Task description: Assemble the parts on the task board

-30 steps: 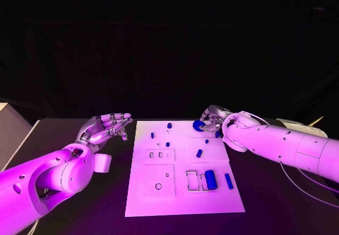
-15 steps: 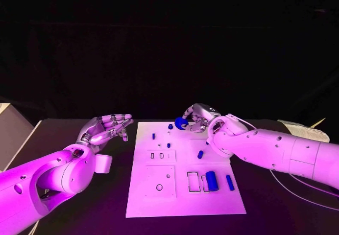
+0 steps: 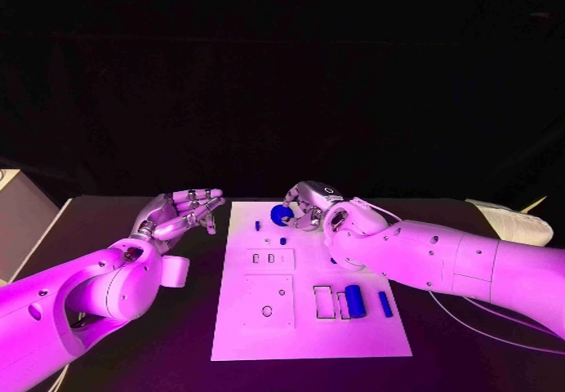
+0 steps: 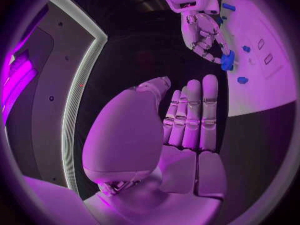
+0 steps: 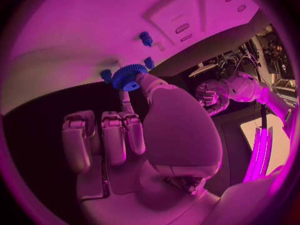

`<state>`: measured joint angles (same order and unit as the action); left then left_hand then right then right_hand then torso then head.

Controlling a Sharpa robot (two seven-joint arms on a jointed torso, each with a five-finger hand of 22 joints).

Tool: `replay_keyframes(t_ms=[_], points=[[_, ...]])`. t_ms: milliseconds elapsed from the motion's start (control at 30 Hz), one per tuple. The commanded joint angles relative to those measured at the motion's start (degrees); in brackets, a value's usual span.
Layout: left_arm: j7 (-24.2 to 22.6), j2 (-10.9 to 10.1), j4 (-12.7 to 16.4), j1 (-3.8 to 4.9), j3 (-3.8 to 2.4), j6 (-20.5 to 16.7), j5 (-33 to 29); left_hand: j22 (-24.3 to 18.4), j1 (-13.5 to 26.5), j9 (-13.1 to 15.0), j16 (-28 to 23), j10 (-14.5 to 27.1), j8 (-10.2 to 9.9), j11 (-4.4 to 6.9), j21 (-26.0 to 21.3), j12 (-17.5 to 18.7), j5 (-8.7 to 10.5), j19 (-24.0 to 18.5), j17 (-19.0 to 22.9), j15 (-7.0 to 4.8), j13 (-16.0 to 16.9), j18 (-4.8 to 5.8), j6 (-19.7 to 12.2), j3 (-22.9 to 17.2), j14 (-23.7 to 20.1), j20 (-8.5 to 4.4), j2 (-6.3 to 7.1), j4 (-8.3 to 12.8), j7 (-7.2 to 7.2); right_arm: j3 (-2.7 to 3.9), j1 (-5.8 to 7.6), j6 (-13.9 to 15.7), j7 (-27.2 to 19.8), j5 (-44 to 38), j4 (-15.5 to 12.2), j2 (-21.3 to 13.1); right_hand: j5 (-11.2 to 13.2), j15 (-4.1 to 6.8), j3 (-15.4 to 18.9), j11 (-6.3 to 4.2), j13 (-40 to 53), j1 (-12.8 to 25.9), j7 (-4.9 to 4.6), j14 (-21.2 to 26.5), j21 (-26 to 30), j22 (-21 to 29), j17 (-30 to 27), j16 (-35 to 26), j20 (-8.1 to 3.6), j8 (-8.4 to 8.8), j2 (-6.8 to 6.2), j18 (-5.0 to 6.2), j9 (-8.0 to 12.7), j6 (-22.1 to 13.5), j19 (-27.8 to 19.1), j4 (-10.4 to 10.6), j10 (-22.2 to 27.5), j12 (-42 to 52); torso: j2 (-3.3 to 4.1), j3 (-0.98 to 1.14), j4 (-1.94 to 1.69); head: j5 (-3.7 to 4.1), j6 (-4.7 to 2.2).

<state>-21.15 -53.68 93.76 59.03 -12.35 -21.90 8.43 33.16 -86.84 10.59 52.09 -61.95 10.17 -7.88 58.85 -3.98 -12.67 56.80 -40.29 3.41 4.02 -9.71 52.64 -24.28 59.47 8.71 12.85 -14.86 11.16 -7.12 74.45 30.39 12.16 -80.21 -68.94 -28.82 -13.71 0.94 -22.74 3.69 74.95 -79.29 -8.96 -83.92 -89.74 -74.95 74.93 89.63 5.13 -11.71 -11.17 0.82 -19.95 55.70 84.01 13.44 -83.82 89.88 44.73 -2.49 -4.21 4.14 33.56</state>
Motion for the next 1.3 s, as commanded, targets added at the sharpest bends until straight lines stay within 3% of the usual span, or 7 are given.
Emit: replay_keyframes(t_ms=[33,433,533,833,1100,1167,1300], points=[[-0.23,0.1,0.12,0.03,-0.05,0.92,0.16,0.05,0.16,0.08,0.35,0.25,-0.04,0.06,0.16,-0.02,0.15,-0.4,0.09,0.12,0.1,-0.91,-0.18,-0.23,-0.45,0.16,-0.43,0.26,-0.04,-0.02,-0.18,-1.57,1.18,-2.04,0.67,0.67,-0.24,0.38,0.0,-0.35,15.05,0.28,1.15,-6.08,-0.26,-15.05,15.07,0.37,-0.43,-0.12,-0.34,-0.82,-0.29,1.26,5.99,-0.31,-6.18,0.12,0.03,0.01,0.04,-0.11,0.11],[-0.11,0.09,0.11,0.04,-0.05,0.99,0.16,0.1,0.13,0.13,0.4,0.23,-0.01,0.06,0.29,-0.05,0.16,-0.49,0.15,0.12,0.11,-0.91,-0.15,-0.31,-0.49,0.16,-0.43,0.35,-0.03,-0.04,-0.42,-2.55,3.13,-3.83,1.91,1.77,-0.22,0.38,0.07,-0.31,15.05,0.52,1.1,-6.08,-0.26,-15.05,15.07,0.37,-0.44,-0.07,-0.7,-0.82,-0.26,1.19,5.99,-0.36,-6.18,0.12,-0.03,0.1,0.16,-0.31,0.27],[-0.06,0.1,0.12,0.04,-0.05,1.04,0.16,0.1,0.13,0.13,0.4,0.23,-0.01,0.06,0.29,-0.05,0.16,-0.49,0.15,0.12,0.11,-0.91,-0.15,-0.31,-0.49,0.16,-0.43,0.35,-0.03,-0.05,-0.44,-2.77,3.66,-4.24,2.36,1.99,-0.17,0.36,0.11,-0.31,15.05,0.55,1.1,-6.08,-0.26,-15.05,15.07,0.37,-0.44,-0.06,-0.91,-0.82,-0.25,1.17,5.99,-0.46,-6.18,0.12,-0.06,0.09,0.15,-0.28,0.03],[0.0,0.04,0.14,0.04,-0.05,1.06,0.16,0.1,0.13,0.13,0.4,0.23,-0.01,0.06,0.29,-0.05,0.16,-0.49,0.15,0.12,0.11,-0.91,-0.15,-0.31,-0.49,0.16,-0.43,0.35,-0.03,-0.11,-0.6,-3.54,5.13,-5.36,3.62,2.78,-0.07,0.33,0.2,-0.3,15.05,0.61,1.07,-6.08,-0.26,-15.05,15.07,0.37,-0.43,0.0,-1.33,-0.82,-0.21,1.09,5.99,-0.63,-6.18,0.12,-0.03,0.03,0.0,-0.32,0.15],[0.04,-0.07,0.25,0.05,-0.05,1.01,0.16,0.1,0.13,0.13,0.4,0.23,-0.01,0.06,0.29,-0.05,0.16,-0.49,0.15,0.12,0.11,-0.91,-0.15,-0.31,-0.49,0.16,-0.43,0.35,-0.03,-0.14,-0.84,-3.94,4.82,-5.13,4.46,3.4,1.09,0.1,0.7,0.0,15.05,1.35,0.71,-6.08,-0.26,-15.05,15.07,0.37,-0.27,0.61,-2.01,-0.82,0.1,0.12,5.99,-0.55,-6.18,0.12,-0.02,0.02,0.17,-0.54,0.22],[0.04,-0.09,0.27,0.05,-0.05,1.0,0.16,0.13,0.18,0.16,0.43,0.24,0.0,0.04,0.37,-0.05,0.18,-0.55,0.19,0.13,0.11,-0.9,-0.17,-0.34,-0.51,0.17,-0.42,0.36,-0.01,-0.15,-0.87,-4.01,4.45,-4.83,4.57,3.54,3.41,-0.28,2.44,0.42,15.05,2.51,0.26,-6.08,-0.26,-15.05,15.07,0.37,0.02,1.72,-2.73,-0.82,0.59,-1.63,5.99,0.06,-6.18,0.12,-0.03,0.03,0.14,-0.54,0.22],[0.06,-0.14,0.31,0.05,-0.05,0.97,0.16,0.13,0.18,0.16,0.43,0.24,0.0,0.04,0.37,-0.05,0.18,-0.55,0.19,0.13,0.11,-0.9,-0.17,-0.34,-0.51,0.17,-0.42,0.36,-0.01,-0.18,-0.92,-4.17,3.87,-4.14,4.72,3.66,5.45,-1.14,11.53,0.99,15.05,2.9,-0.32,-6.08,-0.26,-15.05,15.07,0.37,0.91,3.15,-1.39,-0.82,1.18,-3.02,5.99,2.86,-6.18,0.12,-0.07,0.06,0.1,-0.46,0.23]])
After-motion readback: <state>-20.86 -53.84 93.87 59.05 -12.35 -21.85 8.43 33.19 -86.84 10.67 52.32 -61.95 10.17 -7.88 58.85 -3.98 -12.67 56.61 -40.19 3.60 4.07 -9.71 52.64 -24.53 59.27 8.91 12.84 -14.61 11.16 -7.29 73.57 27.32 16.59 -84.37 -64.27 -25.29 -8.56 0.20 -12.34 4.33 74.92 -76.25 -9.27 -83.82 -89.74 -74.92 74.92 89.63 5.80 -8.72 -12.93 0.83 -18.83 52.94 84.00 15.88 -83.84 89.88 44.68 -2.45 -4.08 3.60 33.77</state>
